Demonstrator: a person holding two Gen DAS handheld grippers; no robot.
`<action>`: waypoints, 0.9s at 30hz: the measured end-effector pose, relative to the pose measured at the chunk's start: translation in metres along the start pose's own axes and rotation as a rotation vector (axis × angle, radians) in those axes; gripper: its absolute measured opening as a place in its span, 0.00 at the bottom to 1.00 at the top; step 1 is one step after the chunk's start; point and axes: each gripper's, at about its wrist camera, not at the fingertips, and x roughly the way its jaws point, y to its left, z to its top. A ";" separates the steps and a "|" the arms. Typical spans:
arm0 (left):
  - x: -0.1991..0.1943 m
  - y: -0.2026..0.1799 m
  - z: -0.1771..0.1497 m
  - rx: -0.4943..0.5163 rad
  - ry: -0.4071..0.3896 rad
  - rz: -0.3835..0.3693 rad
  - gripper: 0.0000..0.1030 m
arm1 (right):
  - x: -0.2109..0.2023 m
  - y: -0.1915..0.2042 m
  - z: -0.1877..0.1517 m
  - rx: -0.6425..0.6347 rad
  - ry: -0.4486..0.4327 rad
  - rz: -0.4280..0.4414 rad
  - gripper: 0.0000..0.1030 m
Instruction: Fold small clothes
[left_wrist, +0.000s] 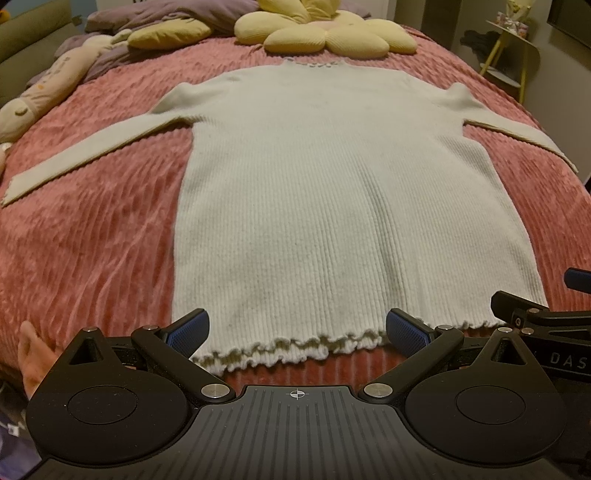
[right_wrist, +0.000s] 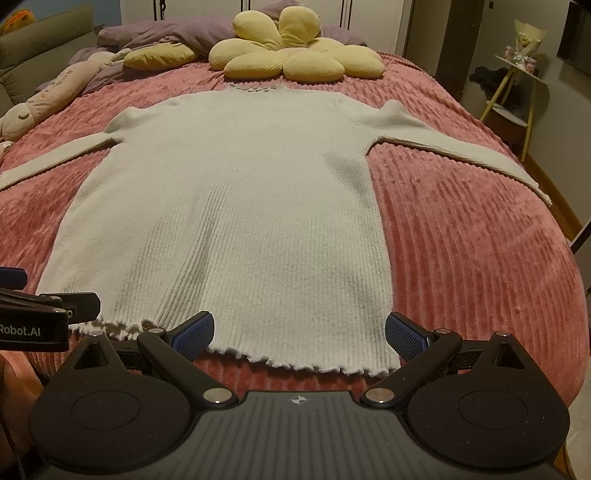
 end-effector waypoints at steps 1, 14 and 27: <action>0.000 0.000 0.000 0.000 0.001 0.000 1.00 | 0.000 0.000 0.000 0.004 0.001 0.005 0.96; 0.002 0.001 -0.001 -0.003 0.009 -0.003 1.00 | 0.000 -0.002 -0.004 0.025 -0.017 0.043 0.96; 0.007 0.003 -0.002 -0.013 0.023 -0.007 1.00 | 0.004 -0.005 -0.008 0.013 -0.059 0.065 0.96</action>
